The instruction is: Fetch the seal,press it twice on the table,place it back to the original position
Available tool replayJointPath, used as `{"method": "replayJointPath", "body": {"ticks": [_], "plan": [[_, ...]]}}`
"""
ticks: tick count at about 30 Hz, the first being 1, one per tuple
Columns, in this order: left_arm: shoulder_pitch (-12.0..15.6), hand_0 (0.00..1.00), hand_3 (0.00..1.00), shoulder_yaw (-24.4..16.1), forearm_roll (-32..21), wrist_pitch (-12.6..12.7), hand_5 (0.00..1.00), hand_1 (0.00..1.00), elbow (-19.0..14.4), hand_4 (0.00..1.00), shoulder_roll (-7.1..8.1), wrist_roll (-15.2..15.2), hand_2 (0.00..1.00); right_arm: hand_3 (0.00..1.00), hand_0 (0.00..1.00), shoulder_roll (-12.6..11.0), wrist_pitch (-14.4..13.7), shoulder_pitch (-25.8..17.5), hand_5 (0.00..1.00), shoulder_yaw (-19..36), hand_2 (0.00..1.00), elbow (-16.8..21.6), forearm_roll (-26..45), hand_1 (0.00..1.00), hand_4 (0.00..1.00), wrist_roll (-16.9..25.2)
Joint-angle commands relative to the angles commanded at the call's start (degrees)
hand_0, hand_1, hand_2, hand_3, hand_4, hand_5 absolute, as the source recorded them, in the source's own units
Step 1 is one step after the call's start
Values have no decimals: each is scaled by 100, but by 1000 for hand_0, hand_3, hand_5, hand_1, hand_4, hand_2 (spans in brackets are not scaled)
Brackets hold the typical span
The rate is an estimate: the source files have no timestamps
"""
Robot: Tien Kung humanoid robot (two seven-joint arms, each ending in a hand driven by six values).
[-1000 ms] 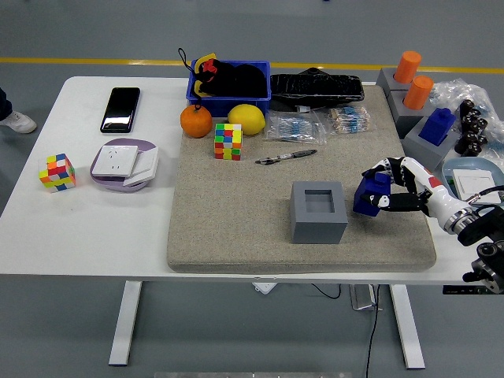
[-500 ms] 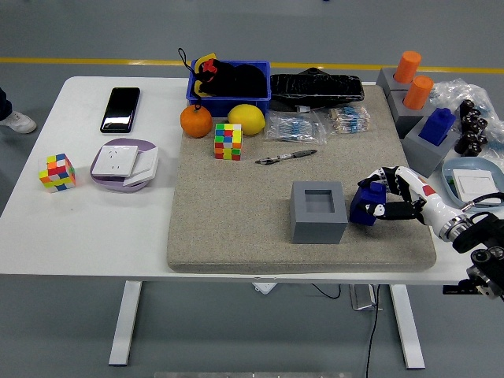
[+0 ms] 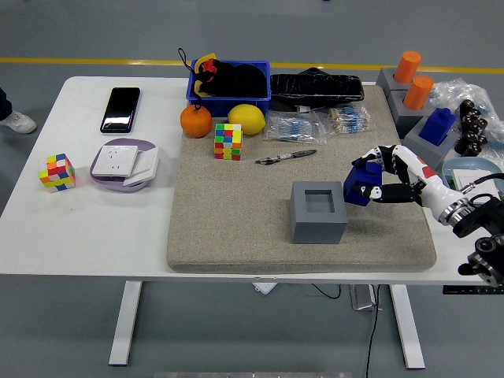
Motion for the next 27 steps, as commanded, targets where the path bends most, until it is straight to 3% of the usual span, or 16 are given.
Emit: {"method": "replayJointPath", "body": {"ticks": [16, 27], "plan": [[0, 792, 775, -9, -1, 2, 475, 747, 2, 797, -7, -1, 737, 438, 574, -58, 16, -34, 2, -26, 444, 780, -12, 455, 734, -137], [-5, 793, 775, 14, -12, 2, 475, 748, 4, 797, 2, 2, 736, 439, 573, -151, -1, 47, 2, -72, 444, 761, -26, 455, 736, -147]]}}
